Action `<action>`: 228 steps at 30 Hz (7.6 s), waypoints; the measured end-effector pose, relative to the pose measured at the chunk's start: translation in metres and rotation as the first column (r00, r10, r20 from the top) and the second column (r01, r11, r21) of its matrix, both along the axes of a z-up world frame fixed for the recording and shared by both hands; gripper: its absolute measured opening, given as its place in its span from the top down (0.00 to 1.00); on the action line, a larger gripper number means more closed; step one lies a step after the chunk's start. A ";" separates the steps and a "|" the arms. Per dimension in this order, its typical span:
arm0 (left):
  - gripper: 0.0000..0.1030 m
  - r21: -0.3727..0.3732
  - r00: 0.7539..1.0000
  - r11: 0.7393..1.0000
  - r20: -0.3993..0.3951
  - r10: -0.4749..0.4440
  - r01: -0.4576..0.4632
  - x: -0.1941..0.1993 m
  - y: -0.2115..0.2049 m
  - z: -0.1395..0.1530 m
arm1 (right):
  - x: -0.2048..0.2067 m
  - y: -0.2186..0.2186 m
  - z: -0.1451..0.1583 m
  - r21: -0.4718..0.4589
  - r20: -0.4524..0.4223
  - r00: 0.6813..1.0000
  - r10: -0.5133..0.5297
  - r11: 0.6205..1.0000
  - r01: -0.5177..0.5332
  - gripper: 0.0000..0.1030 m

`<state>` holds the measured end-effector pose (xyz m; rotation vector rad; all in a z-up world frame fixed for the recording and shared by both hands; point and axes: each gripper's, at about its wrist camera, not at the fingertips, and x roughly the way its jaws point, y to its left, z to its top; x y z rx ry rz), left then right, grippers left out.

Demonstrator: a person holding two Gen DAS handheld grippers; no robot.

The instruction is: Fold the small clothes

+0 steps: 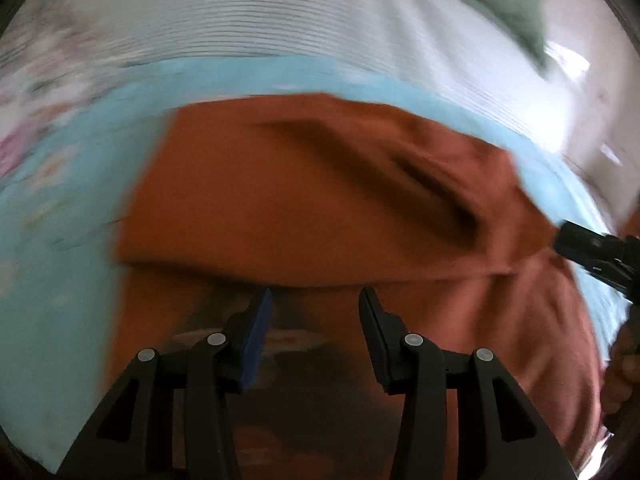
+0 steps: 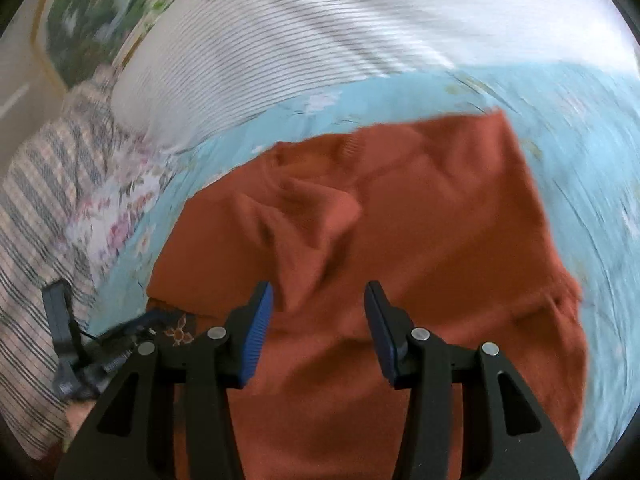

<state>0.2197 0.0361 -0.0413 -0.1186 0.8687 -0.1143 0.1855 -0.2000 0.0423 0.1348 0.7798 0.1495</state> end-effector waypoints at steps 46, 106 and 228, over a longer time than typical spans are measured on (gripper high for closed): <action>0.59 -0.213 0.933 0.911 0.000 0.360 -0.352 0.013 0.119 -0.030 | 0.133 0.077 -0.012 0.168 -0.064 0.956 0.286 0.947 -0.272 0.36; 0.57 -0.028 0.997 0.997 -0.018 0.072 -0.072 0.016 0.072 0.000 | -0.077 -0.135 0.002 0.113 -0.020 0.944 -0.330 0.937 0.330 0.40; 0.94 -0.151 0.997 0.985 0.015 0.082 -0.079 0.143 0.091 -0.006 | 0.080 -0.195 -0.025 0.310 -0.130 0.984 -0.118 0.938 0.153 0.88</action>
